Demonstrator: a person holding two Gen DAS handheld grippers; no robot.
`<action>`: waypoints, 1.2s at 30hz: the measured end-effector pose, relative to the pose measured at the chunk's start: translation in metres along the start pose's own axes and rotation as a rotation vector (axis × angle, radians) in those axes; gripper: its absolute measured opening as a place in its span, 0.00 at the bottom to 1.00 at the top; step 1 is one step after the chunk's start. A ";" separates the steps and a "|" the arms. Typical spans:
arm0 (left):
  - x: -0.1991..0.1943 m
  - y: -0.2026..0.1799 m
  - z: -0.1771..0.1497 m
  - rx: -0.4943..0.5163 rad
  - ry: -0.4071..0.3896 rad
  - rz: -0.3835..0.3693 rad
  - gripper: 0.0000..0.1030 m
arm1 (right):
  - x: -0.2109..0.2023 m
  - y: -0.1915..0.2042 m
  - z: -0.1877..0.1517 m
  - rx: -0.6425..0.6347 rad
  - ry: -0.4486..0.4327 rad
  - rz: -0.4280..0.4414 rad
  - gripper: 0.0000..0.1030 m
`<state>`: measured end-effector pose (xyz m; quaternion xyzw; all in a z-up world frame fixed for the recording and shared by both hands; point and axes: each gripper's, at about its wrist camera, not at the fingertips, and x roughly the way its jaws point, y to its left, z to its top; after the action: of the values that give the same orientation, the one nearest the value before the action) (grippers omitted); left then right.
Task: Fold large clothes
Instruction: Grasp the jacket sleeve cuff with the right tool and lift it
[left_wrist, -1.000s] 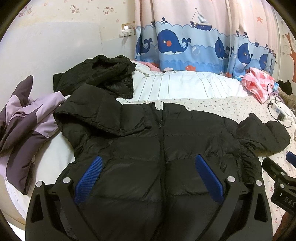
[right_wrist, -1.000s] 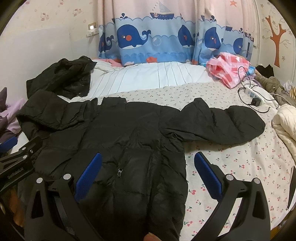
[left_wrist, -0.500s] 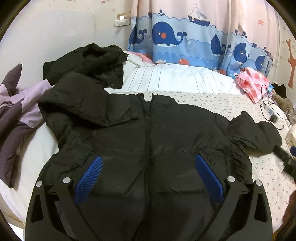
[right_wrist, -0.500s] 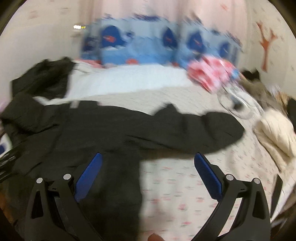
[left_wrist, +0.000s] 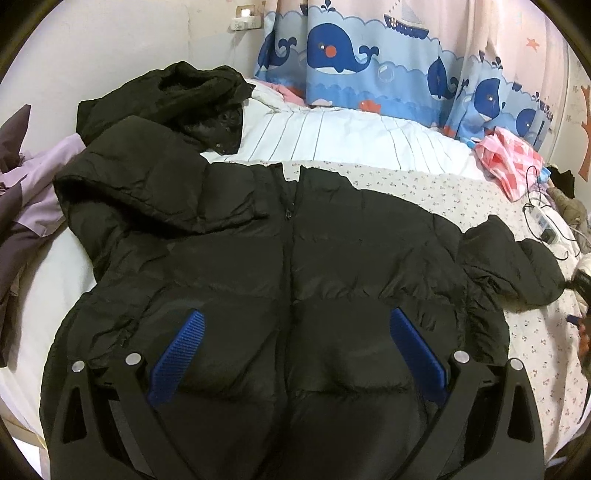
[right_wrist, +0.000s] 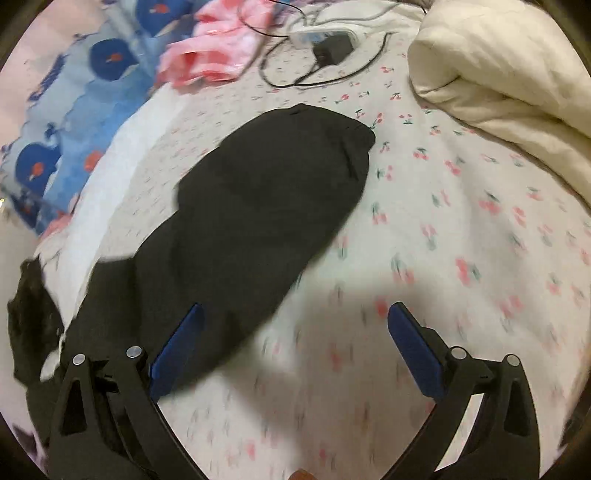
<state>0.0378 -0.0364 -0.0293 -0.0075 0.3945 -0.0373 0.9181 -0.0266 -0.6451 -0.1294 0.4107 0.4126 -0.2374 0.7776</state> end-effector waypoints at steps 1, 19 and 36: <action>0.002 -0.001 0.000 0.005 0.002 0.002 0.94 | 0.010 -0.003 0.007 0.032 -0.005 0.014 0.93; 0.006 -0.018 0.014 -0.178 -0.084 -0.130 0.94 | -0.098 0.057 0.200 -0.119 -0.526 -0.020 0.04; -0.009 -0.063 -0.012 0.053 -0.081 -0.100 0.94 | -0.113 0.004 -0.220 -0.499 0.373 0.424 0.84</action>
<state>0.0189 -0.0981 -0.0283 -0.0043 0.3549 -0.0933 0.9302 -0.1838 -0.4560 -0.1037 0.3211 0.4979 0.1154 0.7973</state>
